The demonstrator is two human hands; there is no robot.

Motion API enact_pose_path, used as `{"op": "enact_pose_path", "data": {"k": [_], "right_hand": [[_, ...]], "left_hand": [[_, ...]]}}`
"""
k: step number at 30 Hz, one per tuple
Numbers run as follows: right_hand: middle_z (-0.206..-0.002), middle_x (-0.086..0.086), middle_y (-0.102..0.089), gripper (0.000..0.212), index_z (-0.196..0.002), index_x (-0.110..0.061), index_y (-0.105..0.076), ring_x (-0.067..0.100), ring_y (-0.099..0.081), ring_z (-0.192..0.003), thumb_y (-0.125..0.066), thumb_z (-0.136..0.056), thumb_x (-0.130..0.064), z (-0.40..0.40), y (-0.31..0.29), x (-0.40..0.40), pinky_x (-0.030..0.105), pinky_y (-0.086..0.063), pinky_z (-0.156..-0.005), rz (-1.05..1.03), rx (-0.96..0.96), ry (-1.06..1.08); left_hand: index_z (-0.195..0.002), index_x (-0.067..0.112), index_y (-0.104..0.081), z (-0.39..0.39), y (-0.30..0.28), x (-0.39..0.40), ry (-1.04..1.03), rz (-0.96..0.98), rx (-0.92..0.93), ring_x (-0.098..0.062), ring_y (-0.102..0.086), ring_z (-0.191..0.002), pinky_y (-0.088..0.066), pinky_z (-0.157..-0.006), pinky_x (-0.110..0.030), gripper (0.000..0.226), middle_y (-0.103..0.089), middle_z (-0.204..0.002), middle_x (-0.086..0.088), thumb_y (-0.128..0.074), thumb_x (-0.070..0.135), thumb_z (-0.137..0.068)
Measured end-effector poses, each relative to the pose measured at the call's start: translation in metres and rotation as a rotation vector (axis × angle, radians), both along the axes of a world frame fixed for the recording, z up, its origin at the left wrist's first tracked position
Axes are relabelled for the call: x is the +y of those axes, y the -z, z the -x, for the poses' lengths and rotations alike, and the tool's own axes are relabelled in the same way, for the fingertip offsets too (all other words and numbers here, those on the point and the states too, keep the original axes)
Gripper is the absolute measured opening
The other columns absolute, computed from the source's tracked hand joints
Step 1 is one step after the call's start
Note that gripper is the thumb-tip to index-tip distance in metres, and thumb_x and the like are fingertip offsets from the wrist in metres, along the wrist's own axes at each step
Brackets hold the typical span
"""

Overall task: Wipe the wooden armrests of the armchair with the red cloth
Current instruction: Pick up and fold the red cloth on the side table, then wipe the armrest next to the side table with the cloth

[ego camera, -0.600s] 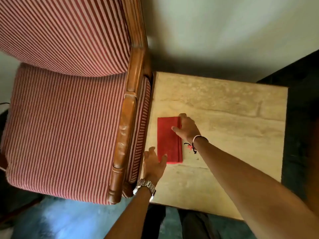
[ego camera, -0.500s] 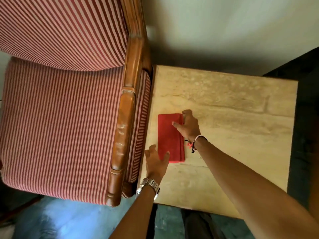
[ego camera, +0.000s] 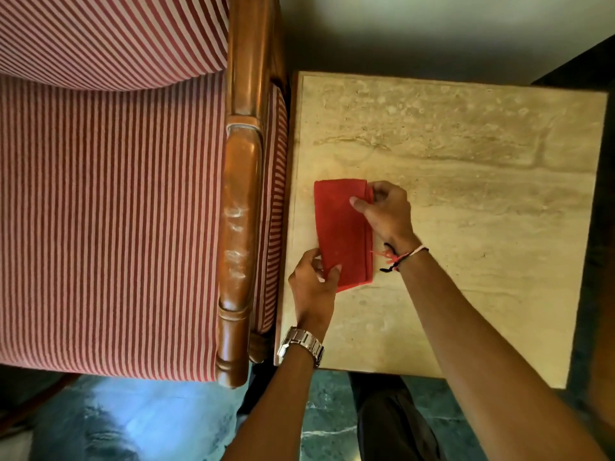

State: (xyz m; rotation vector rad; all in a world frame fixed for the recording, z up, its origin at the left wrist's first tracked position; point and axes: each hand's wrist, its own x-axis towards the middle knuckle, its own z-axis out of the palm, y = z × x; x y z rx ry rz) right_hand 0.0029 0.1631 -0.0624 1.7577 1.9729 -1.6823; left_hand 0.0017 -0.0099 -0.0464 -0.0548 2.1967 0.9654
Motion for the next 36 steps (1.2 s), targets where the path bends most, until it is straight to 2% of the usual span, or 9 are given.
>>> {"op": "enact_pose_path", "data": {"k": [4, 9, 13, 18, 23, 26, 30, 33, 36], "right_hand": [[-0.102, 0.008, -0.069, 0.027, -0.107, 0.004, -0.070, 0.018, -0.063, -0.102, -0.082, -0.084, -0.005, -0.008, -0.053, 0.006, 0.031, -0.051, -0.091, 0.001, 0.104, 0.034], [-0.093, -0.001, -0.074, 0.026, -0.101, -0.014, -0.069, 0.004, -0.073, -0.081, -0.084, -0.081, -0.005, -0.004, -0.128, -0.012, 0.019, -0.058, -0.066, 0.040, 0.291, 0.095], [-0.102, 0.007, -0.077, 0.030, -0.104, -0.014, -0.069, 0.015, -0.075, -0.088, -0.085, -0.080, -0.004, 0.019, -0.169, -0.039, 0.025, -0.062, -0.072, 0.063, 0.389, 0.027], [-0.101, 0.014, -0.077, 0.032, -0.103, -0.010, -0.068, 0.025, -0.076, -0.087, -0.087, -0.078, -0.006, 0.059, -0.175, -0.076, 0.032, -0.063, -0.070, 0.055, 0.375, -0.073], [-0.087, 0.000, -0.071, 0.034, -0.097, -0.014, -0.066, 0.010, -0.068, -0.076, -0.090, -0.074, -0.008, 0.082, -0.151, -0.102, 0.027, -0.059, -0.070, -0.111, 0.226, -0.099], [-0.103, 0.004, -0.071, 0.043, -0.113, -0.008, -0.066, 0.018, -0.069, -0.094, -0.089, -0.077, -0.017, 0.083, -0.145, -0.115, 0.040, -0.061, -0.085, -0.195, 0.125, -0.103], [-0.141, 0.007, -0.056, 0.055, -0.138, -0.015, -0.055, 0.022, -0.053, -0.132, -0.074, -0.091, -0.035, 0.081, -0.156, -0.143, 0.044, -0.054, -0.104, -0.652, 0.045, -0.165], [-0.157, 0.013, -0.047, 0.051, -0.149, -0.010, -0.049, 0.026, -0.044, -0.147, -0.056, -0.103, -0.033, 0.089, -0.155, -0.185, 0.044, -0.044, -0.119, -0.828, 0.130, -0.281], [-0.171, 0.016, -0.022, 0.060, -0.160, -0.004, -0.028, 0.029, -0.016, -0.161, -0.039, -0.109, -0.034, 0.084, -0.131, -0.223, 0.049, -0.021, -0.131, -0.774, -0.026, -0.520]], "left_hand": [[-0.118, 0.011, -0.070, 0.001, -0.045, -0.010, 0.016, -0.077, 0.021, 0.000, -0.058, -0.073, -0.047, -0.067, -0.004, 0.037, -0.069, -0.088, 0.006, -0.080, 0.016, -0.083], [-0.113, 0.018, -0.074, 0.012, -0.115, -0.037, -0.029, -0.235, 0.031, -0.006, -0.070, -0.081, -0.057, -0.079, -0.018, 0.037, -0.076, -0.089, 0.008, -0.085, 0.021, -0.078], [-0.116, 0.015, -0.073, 0.035, -0.150, -0.078, -0.093, -0.261, 0.050, -0.011, -0.076, -0.090, -0.062, -0.082, -0.029, 0.045, -0.079, -0.099, 0.003, -0.087, 0.020, -0.074], [-0.114, 0.015, -0.074, 0.074, -0.164, -0.128, -0.087, -0.166, 0.182, -0.012, -0.075, -0.089, -0.062, -0.082, -0.031, 0.042, -0.079, -0.096, 0.004, -0.086, 0.019, -0.074], [-0.114, 0.015, -0.072, 0.093, -0.139, -0.139, -0.031, -0.090, 0.195, -0.010, -0.071, -0.085, -0.062, -0.082, -0.026, 0.038, -0.077, -0.095, -0.001, -0.083, 0.019, -0.078], [-0.114, 0.014, -0.072, 0.094, -0.123, -0.143, -0.006, -0.074, 0.203, -0.009, -0.069, -0.083, -0.061, -0.082, -0.030, 0.037, -0.076, -0.094, 0.000, -0.083, 0.023, -0.079], [-0.128, 0.013, -0.063, 0.099, -0.112, -0.152, 0.057, -0.116, 0.328, -0.002, -0.066, -0.091, -0.060, -0.077, -0.023, 0.044, -0.072, -0.112, -0.002, -0.067, 0.036, -0.091], [-0.136, 0.005, -0.056, 0.124, -0.091, -0.160, 0.190, -0.089, 0.553, -0.015, -0.061, -0.114, -0.052, -0.097, -0.024, 0.042, -0.064, -0.130, -0.014, -0.048, 0.031, -0.104], [-0.151, 0.004, -0.039, 0.156, -0.050, -0.165, 0.462, 0.027, 0.685, -0.030, -0.034, -0.150, -0.027, -0.122, -0.036, 0.051, -0.038, -0.159, -0.021, -0.041, 0.028, -0.107]]}}
